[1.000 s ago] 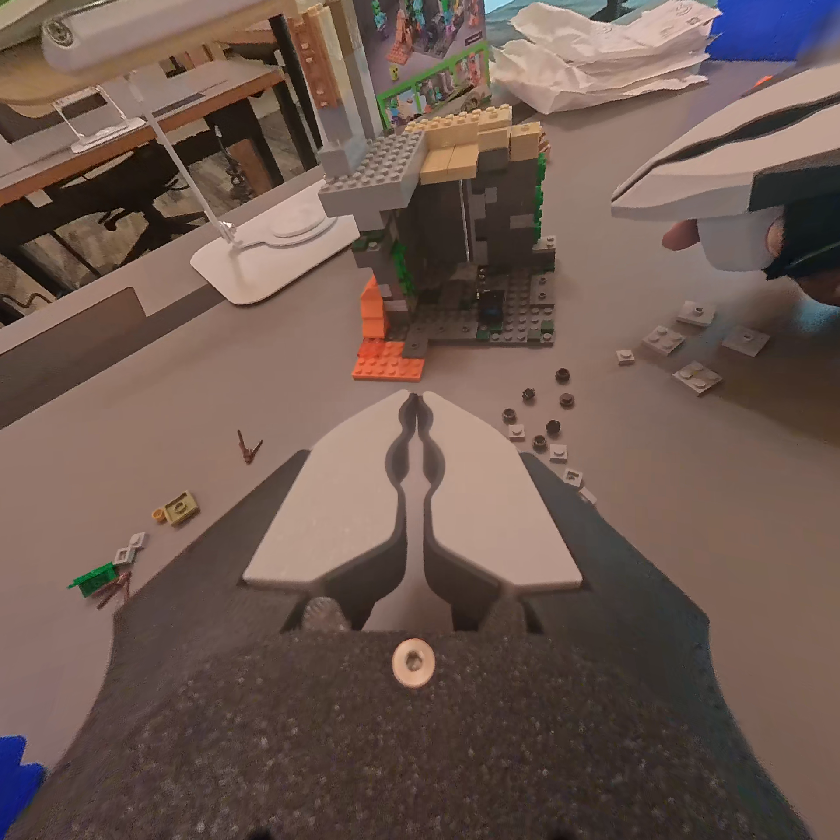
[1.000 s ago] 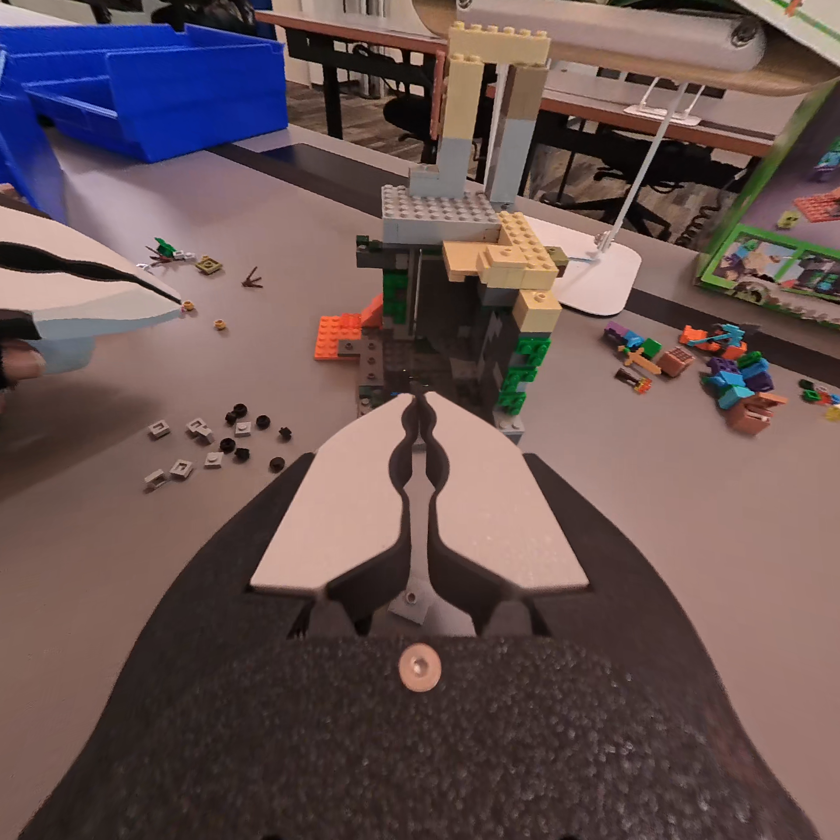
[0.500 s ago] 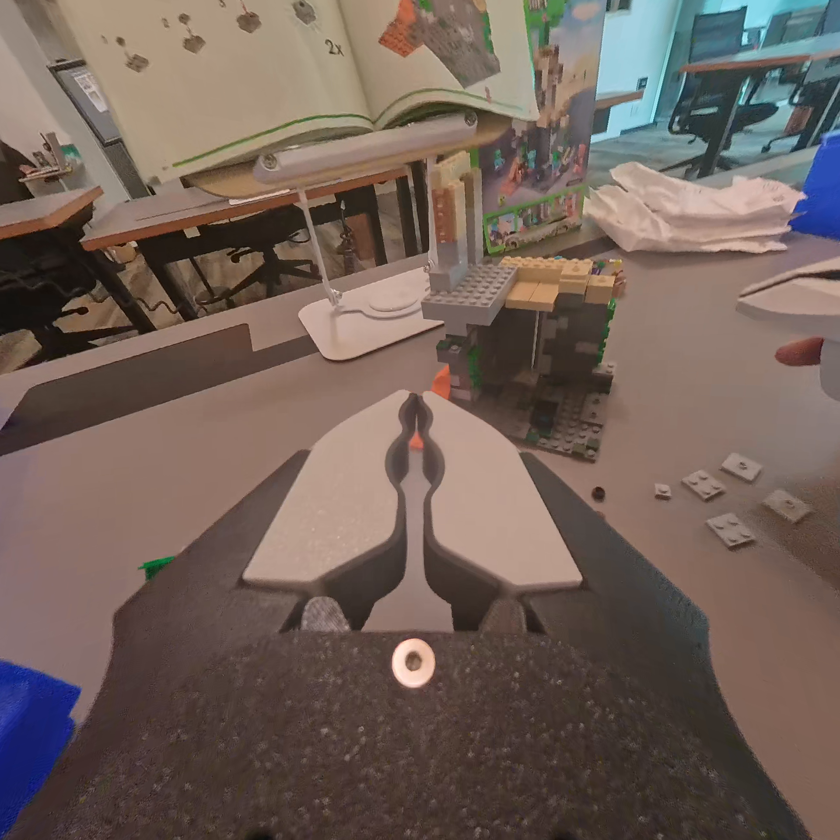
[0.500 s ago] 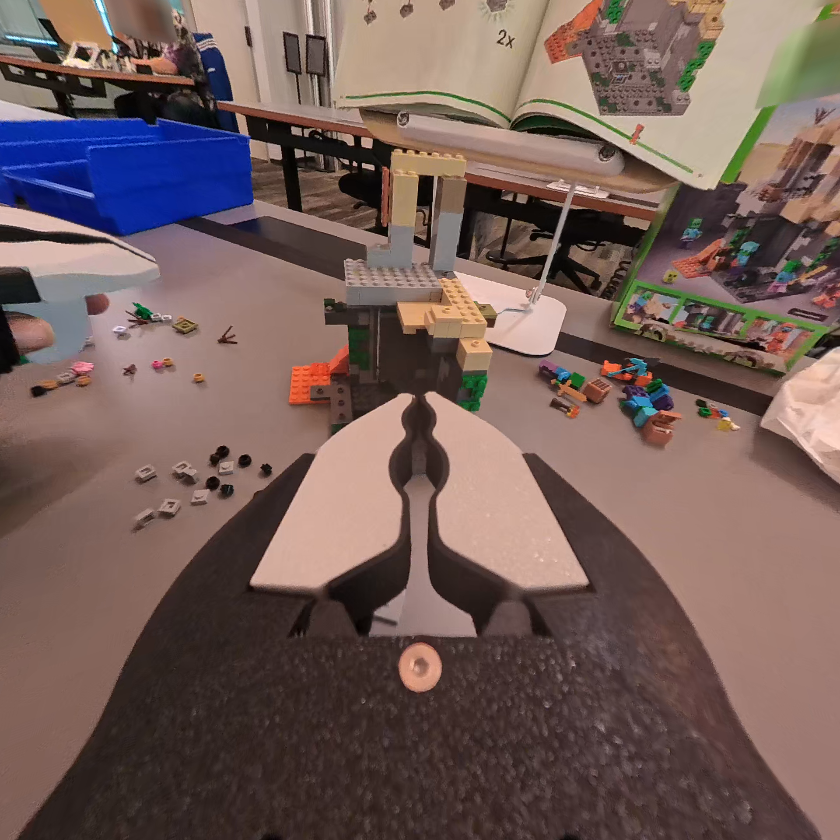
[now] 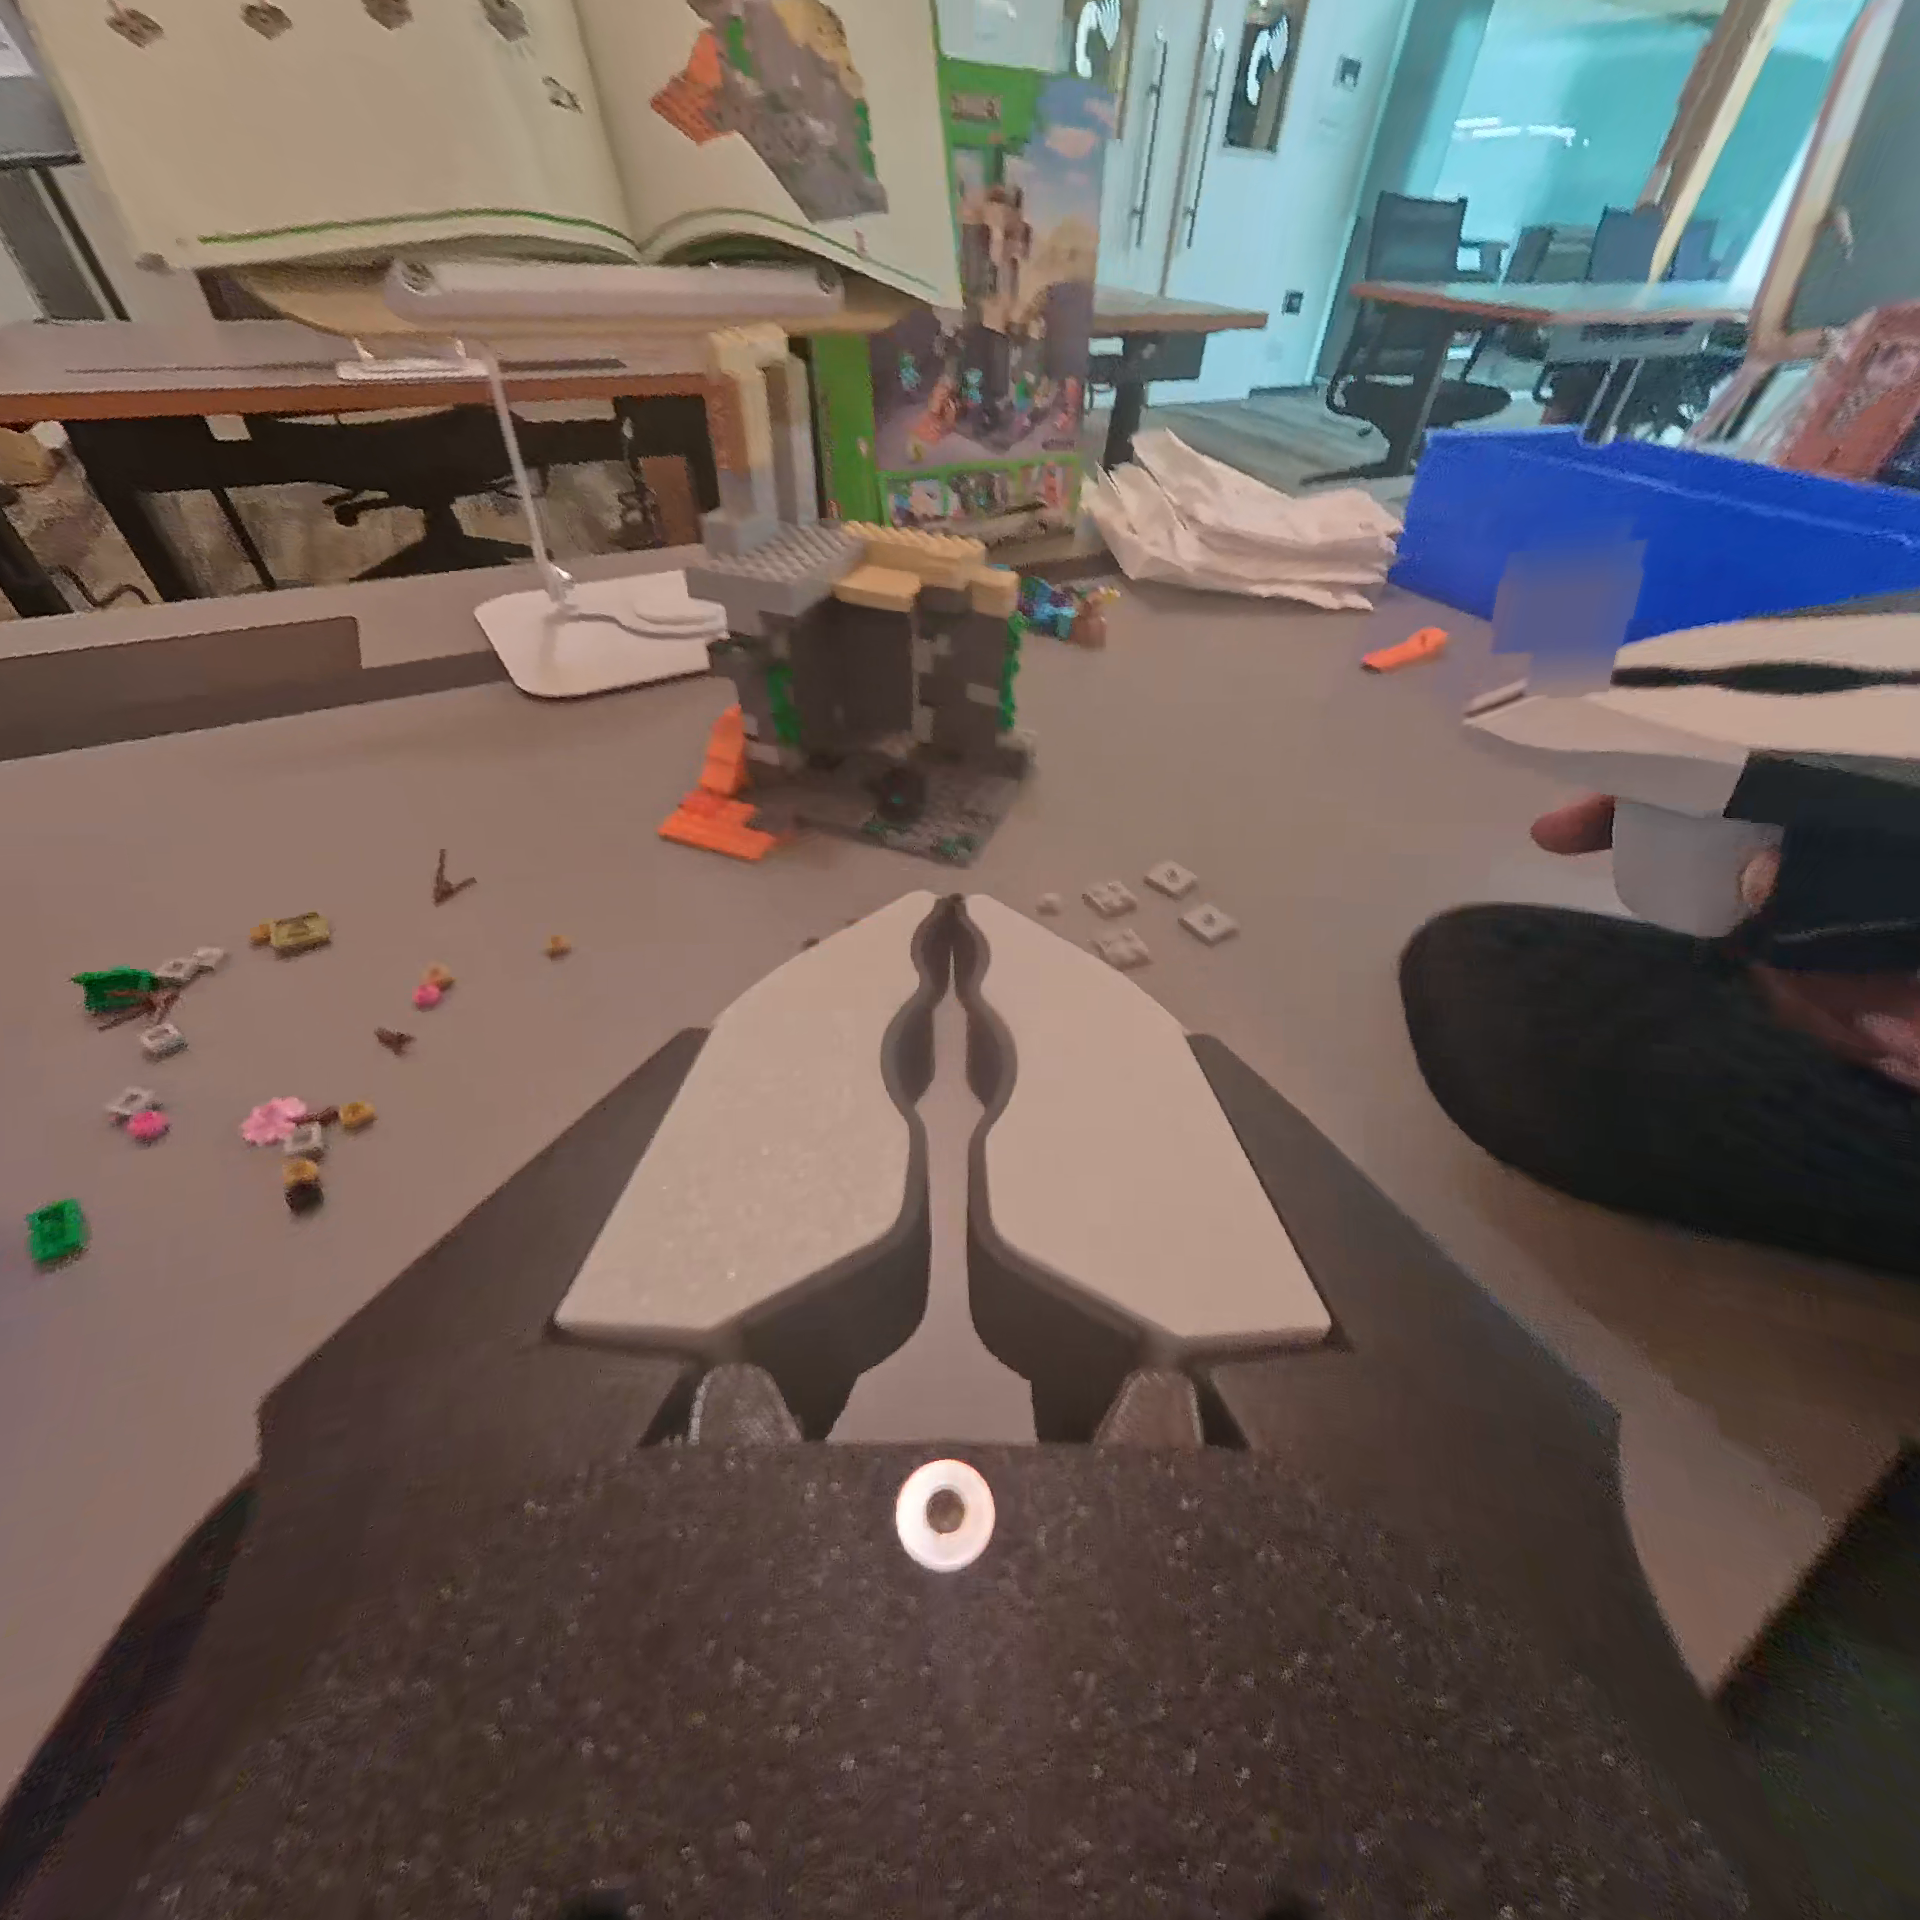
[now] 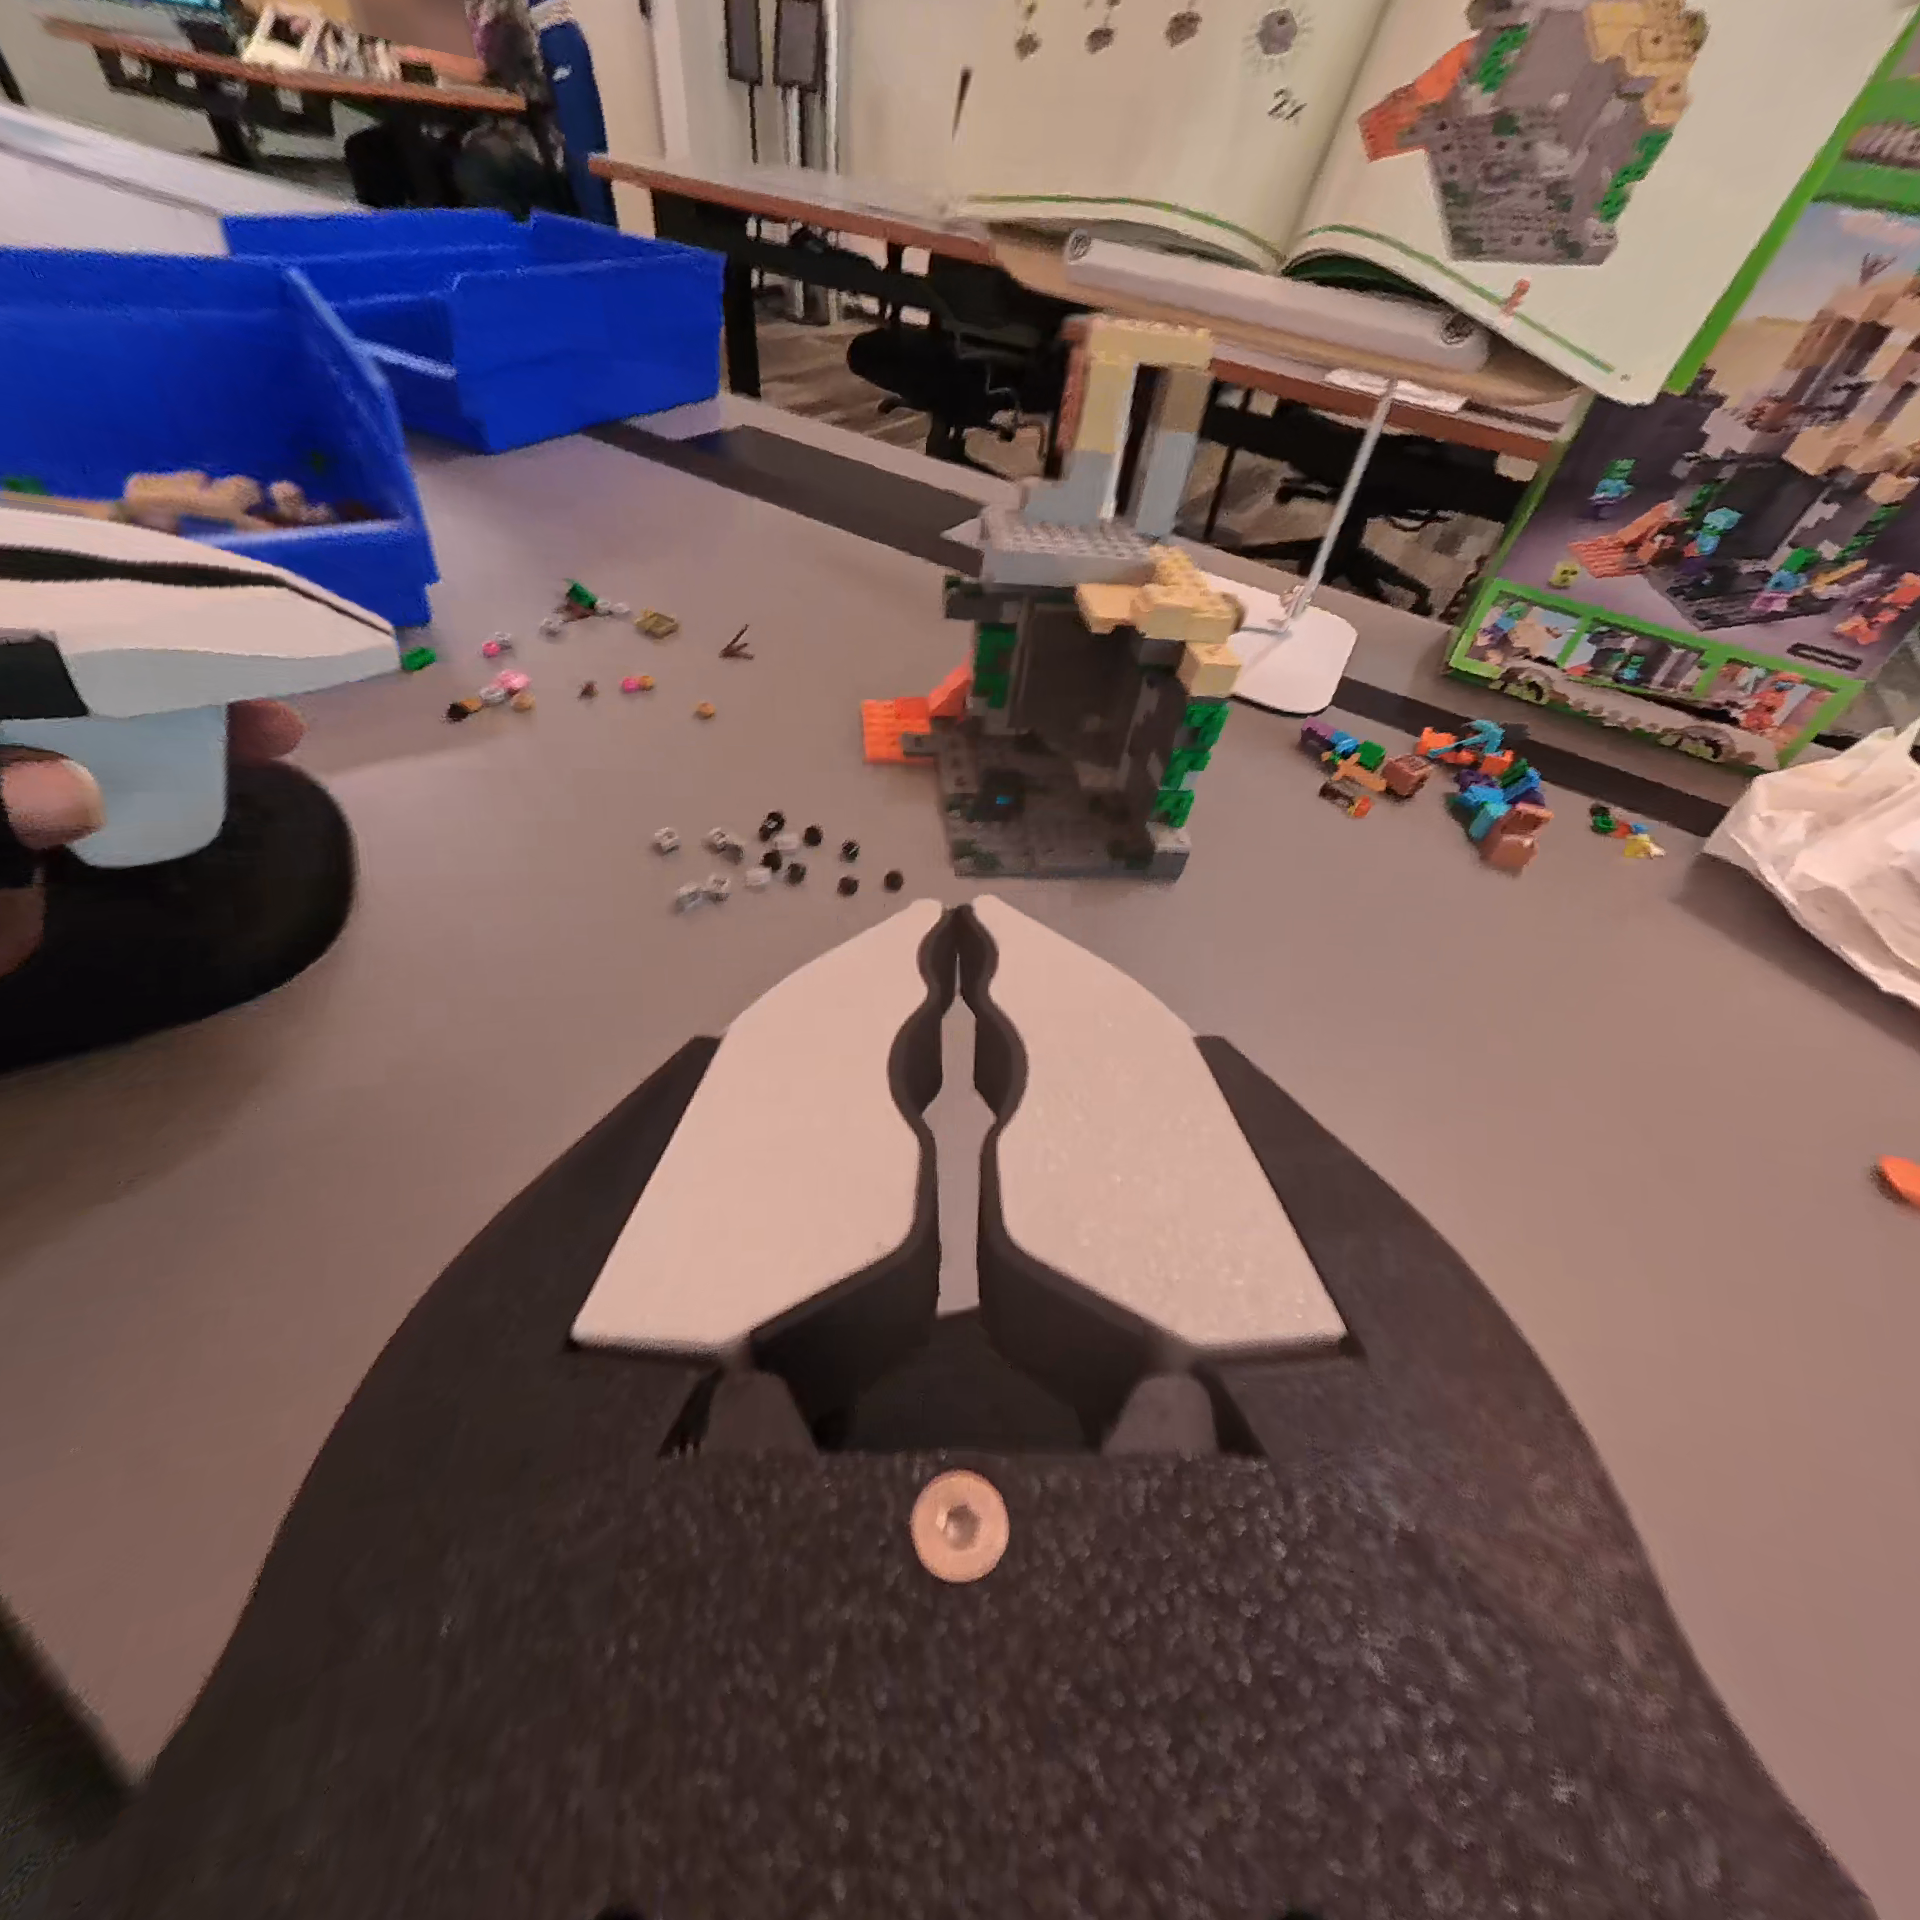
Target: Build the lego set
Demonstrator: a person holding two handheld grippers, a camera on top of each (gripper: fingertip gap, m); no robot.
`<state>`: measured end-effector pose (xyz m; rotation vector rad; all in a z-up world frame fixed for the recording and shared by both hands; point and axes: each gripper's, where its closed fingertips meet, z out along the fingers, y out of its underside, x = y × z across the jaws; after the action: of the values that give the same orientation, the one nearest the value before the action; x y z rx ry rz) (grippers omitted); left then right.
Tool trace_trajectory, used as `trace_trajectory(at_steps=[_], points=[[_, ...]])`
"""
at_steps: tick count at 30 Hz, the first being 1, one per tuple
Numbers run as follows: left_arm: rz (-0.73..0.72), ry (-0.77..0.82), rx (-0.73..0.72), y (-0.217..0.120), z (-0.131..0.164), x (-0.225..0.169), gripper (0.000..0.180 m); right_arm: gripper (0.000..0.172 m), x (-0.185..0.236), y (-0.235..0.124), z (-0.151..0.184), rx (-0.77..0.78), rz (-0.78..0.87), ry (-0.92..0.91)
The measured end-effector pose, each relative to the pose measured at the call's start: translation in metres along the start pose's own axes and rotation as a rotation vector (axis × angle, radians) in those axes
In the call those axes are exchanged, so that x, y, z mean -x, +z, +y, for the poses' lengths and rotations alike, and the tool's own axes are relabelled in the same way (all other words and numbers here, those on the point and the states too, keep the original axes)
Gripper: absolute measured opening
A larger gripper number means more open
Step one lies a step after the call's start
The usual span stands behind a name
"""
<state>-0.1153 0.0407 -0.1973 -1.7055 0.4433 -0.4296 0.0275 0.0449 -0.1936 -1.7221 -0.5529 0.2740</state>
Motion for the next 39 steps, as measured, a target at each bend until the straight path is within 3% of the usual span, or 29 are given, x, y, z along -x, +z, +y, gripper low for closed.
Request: trace_trajectory(at_steps=[7, 19, 39], points=[[0.038, 0.049, 0.062, -0.004, 0.020, -0.025, 0.000, 0.000, 0.028, -0.020, 0.019, 0.035, 0.002, 0.066], [0.051, 0.032, 0.113, 0.012, 0.043, -0.028, 0.000, 0.000, 0.028, -0.007, 0.035, 0.074, 0.046, 0.093], [0.115, 0.076, 0.069, 0.022, 0.024, -0.038, 0.000, 0.000, 0.005, -0.025, 0.024, 0.036, 0.169, 0.124]])
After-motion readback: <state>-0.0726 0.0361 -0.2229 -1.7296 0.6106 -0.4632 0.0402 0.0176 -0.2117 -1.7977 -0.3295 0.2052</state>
